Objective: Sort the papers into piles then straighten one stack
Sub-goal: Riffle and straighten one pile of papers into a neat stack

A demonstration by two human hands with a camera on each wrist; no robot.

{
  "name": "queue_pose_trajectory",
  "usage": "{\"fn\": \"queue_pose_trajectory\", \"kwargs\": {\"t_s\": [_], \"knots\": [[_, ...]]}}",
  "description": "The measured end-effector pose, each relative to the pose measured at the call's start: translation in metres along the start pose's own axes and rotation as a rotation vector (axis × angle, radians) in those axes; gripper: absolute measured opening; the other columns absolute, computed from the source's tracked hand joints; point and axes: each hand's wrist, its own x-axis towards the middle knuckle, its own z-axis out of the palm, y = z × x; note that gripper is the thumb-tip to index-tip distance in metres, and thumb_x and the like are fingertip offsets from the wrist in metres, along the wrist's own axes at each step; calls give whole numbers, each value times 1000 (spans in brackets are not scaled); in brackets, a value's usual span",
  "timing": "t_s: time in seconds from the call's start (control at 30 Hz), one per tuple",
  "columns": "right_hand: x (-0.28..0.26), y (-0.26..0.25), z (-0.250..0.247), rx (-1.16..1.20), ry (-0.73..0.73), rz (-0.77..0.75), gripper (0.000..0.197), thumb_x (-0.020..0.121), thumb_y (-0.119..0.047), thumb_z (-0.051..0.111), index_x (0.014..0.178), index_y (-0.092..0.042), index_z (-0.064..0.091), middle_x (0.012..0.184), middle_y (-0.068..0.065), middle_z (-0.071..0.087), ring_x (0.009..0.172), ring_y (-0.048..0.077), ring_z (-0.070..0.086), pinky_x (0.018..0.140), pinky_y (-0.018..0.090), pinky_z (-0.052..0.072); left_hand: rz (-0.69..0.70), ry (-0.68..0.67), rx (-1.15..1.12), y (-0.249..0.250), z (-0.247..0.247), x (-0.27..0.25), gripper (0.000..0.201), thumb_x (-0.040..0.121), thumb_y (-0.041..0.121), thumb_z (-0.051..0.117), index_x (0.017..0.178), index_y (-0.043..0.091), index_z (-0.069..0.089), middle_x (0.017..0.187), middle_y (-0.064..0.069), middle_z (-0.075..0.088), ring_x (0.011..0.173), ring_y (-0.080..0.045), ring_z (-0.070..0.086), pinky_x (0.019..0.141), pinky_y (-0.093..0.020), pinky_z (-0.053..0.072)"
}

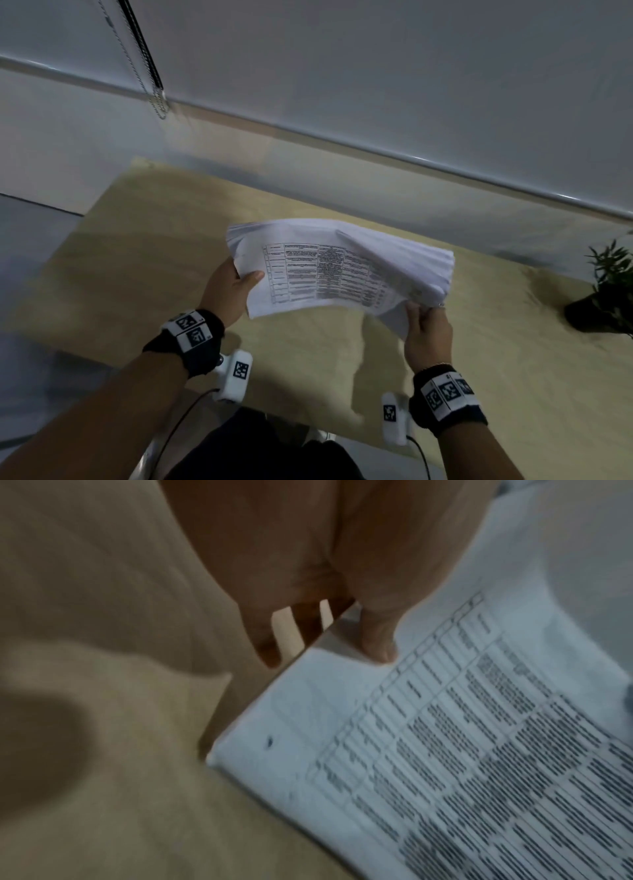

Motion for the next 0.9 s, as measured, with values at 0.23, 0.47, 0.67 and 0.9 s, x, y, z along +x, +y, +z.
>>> {"fn": "queue_pose_trajectory", "kwargs": {"t_s": [0.23,0.47,0.67,0.9], "knots": [[16,-71,-50,-147,30,-368,15,95,-4,52,108,-8,59,87,18,70,76,40,64,61,28,31,459,384,328,87,-12,-1,118,65,30,88,154,12,12,160,-6,17,149,-30,15,118,-51,19],[20,-119,-63,-186,164,-682,21,88,-10,55,107,-18,61,91,10,71,78,35,65,65,30,41,762,-27,269,153,-6,17,31,69,2,55,82,30,55,67,-3,62,66,-29,61,59,-41,49],[20,-98,-50,793,53,-192,83,74,5,78,142,-13,34,135,-3,56,120,17,57,101,39,44,435,49,-105,156,-23,16,18,75,22,82,92,18,77,86,9,76,86,-8,72,79,-25,55],[10,-94,-38,744,54,-293,27,73,1,79,95,11,67,86,9,75,80,20,72,69,28,58,409,3,-299,128,-7,0,23,73,17,84,93,26,77,94,-3,78,91,-19,74,80,-30,60]]}}
